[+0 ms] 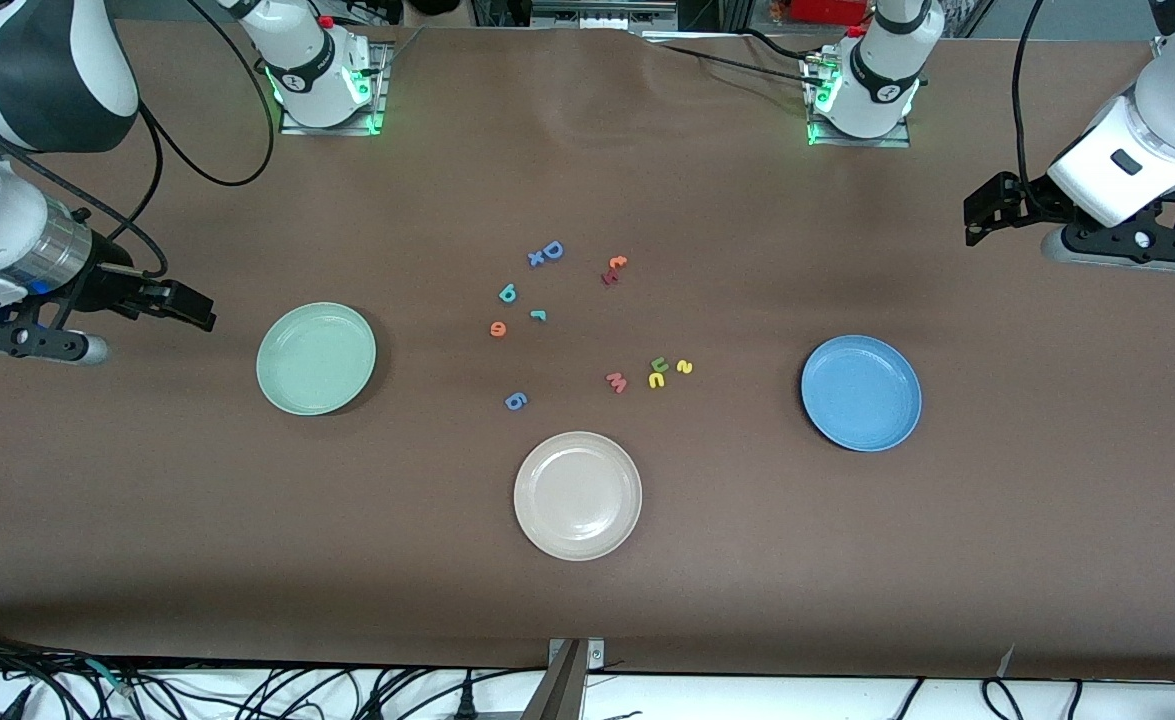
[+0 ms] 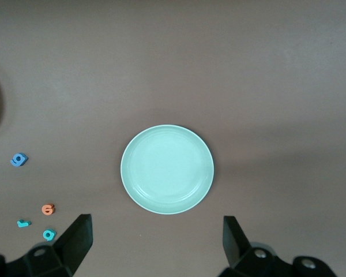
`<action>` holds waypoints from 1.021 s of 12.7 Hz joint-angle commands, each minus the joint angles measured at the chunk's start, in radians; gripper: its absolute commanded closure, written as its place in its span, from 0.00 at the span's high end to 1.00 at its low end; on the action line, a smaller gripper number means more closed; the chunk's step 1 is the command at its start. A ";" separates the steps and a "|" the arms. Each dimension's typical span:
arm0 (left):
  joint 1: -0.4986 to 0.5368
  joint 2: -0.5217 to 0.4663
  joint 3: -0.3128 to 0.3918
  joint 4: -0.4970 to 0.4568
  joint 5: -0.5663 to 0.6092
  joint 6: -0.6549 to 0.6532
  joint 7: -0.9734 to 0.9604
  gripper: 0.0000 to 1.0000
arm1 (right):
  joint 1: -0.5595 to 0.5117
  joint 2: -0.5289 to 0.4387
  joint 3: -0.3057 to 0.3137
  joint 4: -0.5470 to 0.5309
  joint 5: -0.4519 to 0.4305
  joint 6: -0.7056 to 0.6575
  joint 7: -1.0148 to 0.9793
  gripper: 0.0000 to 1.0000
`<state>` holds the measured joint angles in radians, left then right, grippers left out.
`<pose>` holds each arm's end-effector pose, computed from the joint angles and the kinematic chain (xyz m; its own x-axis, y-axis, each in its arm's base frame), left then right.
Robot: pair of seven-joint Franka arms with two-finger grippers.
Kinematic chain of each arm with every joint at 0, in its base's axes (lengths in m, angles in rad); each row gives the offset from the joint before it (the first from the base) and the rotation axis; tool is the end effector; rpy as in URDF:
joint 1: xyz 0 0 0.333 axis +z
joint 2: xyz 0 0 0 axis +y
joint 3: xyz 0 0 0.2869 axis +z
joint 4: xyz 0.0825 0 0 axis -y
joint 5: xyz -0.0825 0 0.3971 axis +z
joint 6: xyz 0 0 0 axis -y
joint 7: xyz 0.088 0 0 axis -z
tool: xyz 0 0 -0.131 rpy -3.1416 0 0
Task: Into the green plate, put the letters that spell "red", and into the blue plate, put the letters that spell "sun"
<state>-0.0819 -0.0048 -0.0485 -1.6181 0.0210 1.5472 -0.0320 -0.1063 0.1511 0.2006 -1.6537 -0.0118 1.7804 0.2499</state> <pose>0.5561 -0.0702 0.5493 0.9931 -0.0975 -0.0653 -0.0992 -0.9948 -0.0233 0.6124 0.0514 0.4610 0.9877 -0.1541 -0.0253 -0.1545 -0.9879 -0.0126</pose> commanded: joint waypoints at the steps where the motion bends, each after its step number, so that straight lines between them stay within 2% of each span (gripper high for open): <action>1: 0.002 -0.006 -0.002 0.014 -0.001 -0.019 0.014 1.00 | -0.009 -0.015 0.005 -0.001 0.006 -0.016 -0.004 1.00; 6: -0.001 -0.006 -0.007 0.014 0.000 -0.019 0.012 1.00 | -0.007 -0.010 0.005 0.000 0.003 -0.027 0.003 1.00; 10: 0.001 -0.007 -0.013 0.014 -0.001 -0.024 0.009 1.00 | -0.006 -0.007 0.008 0.000 -0.077 -0.027 0.003 1.00; 13: -0.001 -0.006 -0.013 0.014 0.000 -0.029 0.009 1.00 | -0.006 -0.004 0.010 -0.003 -0.074 -0.027 0.005 1.00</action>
<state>-0.0835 -0.0049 -0.0570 -1.6181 0.0210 1.5416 -0.0320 -0.1062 0.1514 0.2005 -1.6543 -0.0720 1.7638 0.2499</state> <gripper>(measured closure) 0.000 0.000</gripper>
